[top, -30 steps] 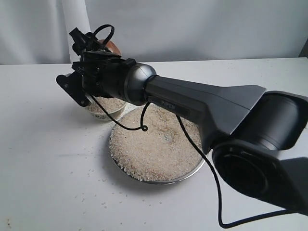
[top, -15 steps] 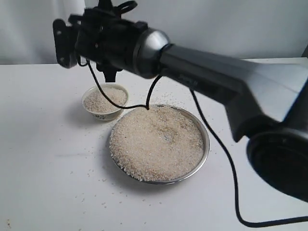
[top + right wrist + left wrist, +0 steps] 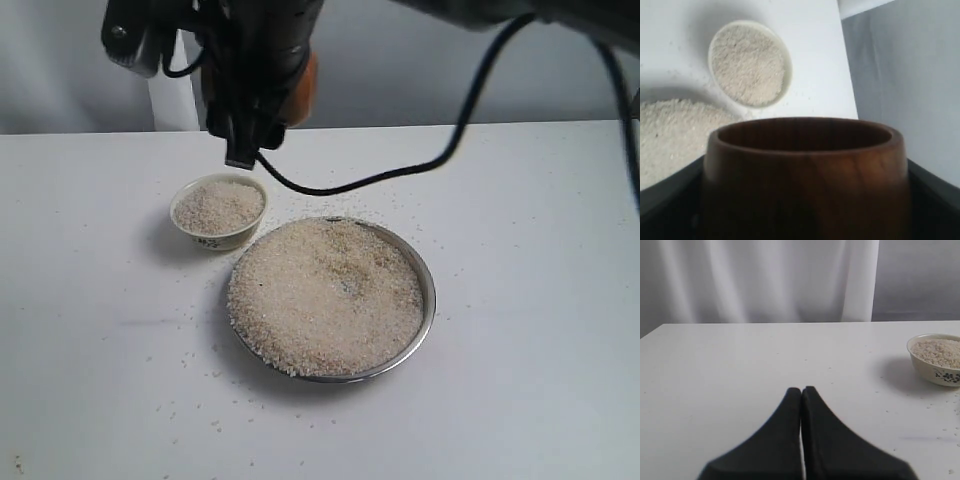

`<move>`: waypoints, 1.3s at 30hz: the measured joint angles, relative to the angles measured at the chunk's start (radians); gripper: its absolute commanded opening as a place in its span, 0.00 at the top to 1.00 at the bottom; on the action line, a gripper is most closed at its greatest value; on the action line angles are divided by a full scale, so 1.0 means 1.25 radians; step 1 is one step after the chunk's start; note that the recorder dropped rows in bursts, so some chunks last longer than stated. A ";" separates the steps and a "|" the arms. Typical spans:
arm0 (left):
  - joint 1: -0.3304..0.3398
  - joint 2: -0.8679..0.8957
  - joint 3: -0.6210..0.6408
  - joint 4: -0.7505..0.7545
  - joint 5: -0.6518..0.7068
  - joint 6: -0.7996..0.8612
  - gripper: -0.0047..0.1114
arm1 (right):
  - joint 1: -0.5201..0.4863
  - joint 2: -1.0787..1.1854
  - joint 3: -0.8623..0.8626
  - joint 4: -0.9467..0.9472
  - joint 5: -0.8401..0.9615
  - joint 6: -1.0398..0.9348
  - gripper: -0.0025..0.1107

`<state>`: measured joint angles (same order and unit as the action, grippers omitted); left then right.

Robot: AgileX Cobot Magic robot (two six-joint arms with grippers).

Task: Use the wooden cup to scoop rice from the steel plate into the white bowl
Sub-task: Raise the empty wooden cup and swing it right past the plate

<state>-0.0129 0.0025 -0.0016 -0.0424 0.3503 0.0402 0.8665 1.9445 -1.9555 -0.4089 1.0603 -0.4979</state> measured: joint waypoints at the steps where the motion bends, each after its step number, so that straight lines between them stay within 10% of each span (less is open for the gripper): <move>1: 0.000 0.000 0.000 0.000 0.000 0.000 0.96 | 0.000 -0.027 0.030 0.000 0.000 -0.001 0.98; 13: 0.000 0.000 0.000 0.000 0.000 0.000 0.96 | -0.143 -0.398 0.498 0.143 -0.208 0.042 0.98; 20: 0.000 0.000 0.000 0.000 0.000 0.000 0.96 | -0.317 -0.631 0.884 0.307 -0.616 0.061 0.98; 28: 0.000 0.000 0.000 0.000 0.000 0.000 0.96 | -0.351 -0.656 1.181 0.578 -1.035 0.086 0.98; 39: 0.000 0.000 0.000 0.000 0.000 0.000 0.96 | -0.351 -0.453 1.395 0.540 -1.485 0.207 0.98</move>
<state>-0.0129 0.0025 -0.0016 -0.0424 0.3503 0.0402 0.4284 1.3784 -0.2120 0.2662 -0.7954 -0.2394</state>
